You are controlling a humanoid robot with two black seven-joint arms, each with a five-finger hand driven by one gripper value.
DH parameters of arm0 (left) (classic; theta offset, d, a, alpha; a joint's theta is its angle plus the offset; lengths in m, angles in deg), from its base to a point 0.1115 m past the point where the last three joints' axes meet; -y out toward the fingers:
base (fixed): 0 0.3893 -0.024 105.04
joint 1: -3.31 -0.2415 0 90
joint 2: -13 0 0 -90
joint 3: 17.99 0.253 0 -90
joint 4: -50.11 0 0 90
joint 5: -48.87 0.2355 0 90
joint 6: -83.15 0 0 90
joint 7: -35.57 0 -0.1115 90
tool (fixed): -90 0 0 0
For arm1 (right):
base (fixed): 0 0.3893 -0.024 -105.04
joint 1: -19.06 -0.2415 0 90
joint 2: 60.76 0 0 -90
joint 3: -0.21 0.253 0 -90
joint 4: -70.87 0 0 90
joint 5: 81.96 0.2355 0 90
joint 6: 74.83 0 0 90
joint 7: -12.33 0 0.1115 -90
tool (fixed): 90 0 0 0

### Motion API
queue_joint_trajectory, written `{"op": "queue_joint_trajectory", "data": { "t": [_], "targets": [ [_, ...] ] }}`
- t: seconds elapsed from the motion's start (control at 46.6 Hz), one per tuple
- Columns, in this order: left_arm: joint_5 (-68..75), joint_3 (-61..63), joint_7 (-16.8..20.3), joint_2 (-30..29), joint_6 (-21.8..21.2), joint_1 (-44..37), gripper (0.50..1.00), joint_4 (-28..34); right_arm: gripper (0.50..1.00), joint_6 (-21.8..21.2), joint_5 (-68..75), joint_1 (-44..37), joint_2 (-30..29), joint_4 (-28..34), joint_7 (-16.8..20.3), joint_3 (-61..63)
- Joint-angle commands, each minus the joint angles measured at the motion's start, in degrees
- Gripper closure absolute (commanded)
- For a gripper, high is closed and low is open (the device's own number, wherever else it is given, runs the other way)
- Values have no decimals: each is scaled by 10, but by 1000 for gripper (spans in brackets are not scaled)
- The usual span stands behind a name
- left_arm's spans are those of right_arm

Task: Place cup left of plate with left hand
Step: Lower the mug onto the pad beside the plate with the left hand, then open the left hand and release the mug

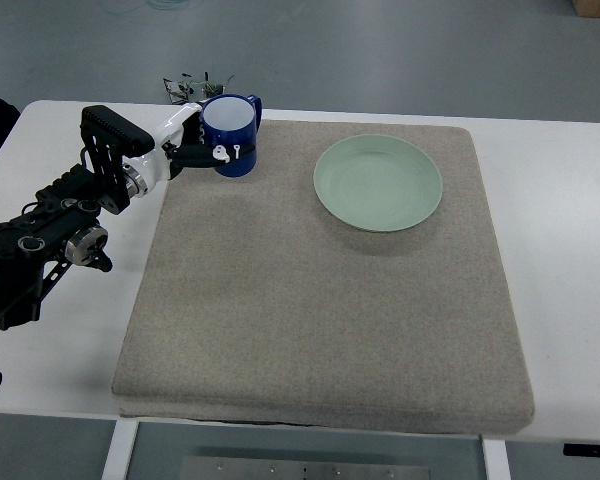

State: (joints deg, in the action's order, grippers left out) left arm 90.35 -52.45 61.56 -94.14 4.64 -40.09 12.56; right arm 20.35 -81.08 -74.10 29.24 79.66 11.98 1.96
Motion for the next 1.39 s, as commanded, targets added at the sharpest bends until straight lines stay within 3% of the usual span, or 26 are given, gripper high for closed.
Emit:
{"op": "queue_joint_trajectory", "data": {
  "t": [0.0,0.236,0.3,1.115,1.244,1.308,1.372],
  "targets": [
    [-3,-1,0,0,0,-2,739,6,566,0,0,0,0,0,0,0],
    [-21,1,9,2,-2,-3,724,25,566,0,0,0,0,0,0,0],
    [-21,3,18,2,-3,-3,692,34,566,-1,0,0,0,0,0,0],
    [-21,4,20,10,-3,-25,649,43,566,-1,0,0,0,0,0,0],
    [-22,2,20,10,-3,-25,613,42,566,-1,0,0,0,0,0,0],
    [-22,0,20,10,-3,-24,542,42,566,0,0,0,0,0,0,0],
    [-24,0,20,10,-2,-22,536,40,566,0,0,0,0,0,0,0]
  ]
}}
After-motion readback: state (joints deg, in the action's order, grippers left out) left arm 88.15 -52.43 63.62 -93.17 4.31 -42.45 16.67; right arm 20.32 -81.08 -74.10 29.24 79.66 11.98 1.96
